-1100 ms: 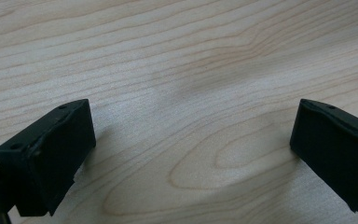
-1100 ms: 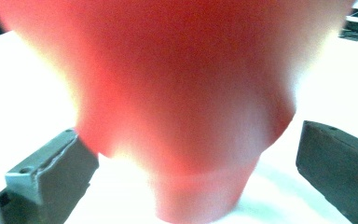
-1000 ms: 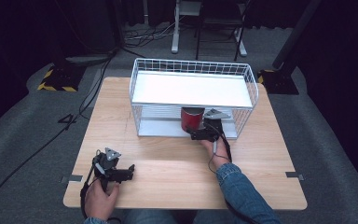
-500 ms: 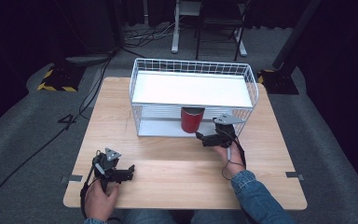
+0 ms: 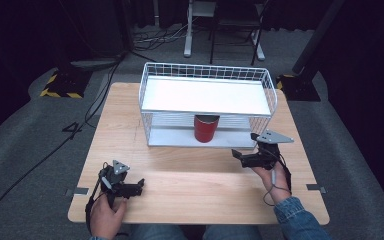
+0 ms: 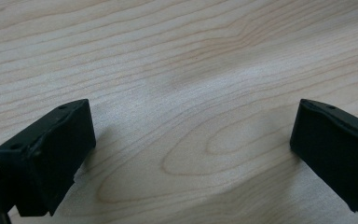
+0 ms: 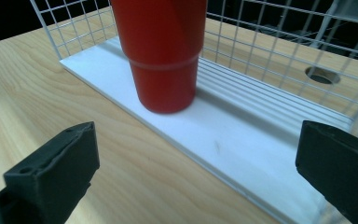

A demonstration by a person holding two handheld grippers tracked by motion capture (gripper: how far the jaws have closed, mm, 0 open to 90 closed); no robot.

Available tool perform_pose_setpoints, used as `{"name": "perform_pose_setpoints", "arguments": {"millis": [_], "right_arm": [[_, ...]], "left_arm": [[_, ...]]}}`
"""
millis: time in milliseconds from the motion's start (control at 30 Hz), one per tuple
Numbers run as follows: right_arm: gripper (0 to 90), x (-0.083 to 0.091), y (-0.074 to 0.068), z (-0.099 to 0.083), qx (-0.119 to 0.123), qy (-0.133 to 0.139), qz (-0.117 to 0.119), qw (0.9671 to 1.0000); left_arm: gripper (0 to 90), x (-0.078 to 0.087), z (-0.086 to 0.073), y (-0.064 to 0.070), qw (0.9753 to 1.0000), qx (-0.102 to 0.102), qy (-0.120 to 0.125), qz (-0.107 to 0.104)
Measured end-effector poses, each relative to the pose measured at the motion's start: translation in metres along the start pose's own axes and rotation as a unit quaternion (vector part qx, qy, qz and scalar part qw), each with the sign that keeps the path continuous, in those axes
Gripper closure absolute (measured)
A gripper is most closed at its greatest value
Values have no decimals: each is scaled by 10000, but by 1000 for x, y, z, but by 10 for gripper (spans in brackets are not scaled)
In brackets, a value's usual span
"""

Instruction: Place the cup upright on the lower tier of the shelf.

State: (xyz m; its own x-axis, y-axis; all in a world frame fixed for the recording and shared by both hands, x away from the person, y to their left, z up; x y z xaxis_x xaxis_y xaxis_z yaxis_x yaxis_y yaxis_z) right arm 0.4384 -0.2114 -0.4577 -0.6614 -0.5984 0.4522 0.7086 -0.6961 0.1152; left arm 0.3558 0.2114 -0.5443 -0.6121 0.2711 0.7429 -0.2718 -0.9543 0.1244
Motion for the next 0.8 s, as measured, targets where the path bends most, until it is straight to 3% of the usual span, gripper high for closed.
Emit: {"name": "perform_pose_setpoints", "arguments": {"millis": [433, 800], "right_arm": [[0, 55, 7, -34, -28, -323, -285, 9991], [0, 76, 17, -76, -251, -811, -487, 9952]], "left_arm": [[1, -1, 2, -1, 10000, -55, -9, -33], [1, -2, 2, -1, 10000, -74, -18, -46]]}}
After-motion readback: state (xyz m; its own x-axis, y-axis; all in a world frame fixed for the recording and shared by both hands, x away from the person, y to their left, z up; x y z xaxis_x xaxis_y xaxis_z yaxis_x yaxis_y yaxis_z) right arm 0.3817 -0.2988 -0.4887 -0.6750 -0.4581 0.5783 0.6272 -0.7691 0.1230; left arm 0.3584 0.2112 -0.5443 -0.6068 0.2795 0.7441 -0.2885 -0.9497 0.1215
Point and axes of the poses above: each handheld gripper's, and its own axes: x roughly backward along the jaws, z roughly out of its top, y roughly to its right, the point moved 5 cm from there along -x, roughly forward along the jaws, and after that the axes turned 8 degrees about x, right-handed, at the moved point
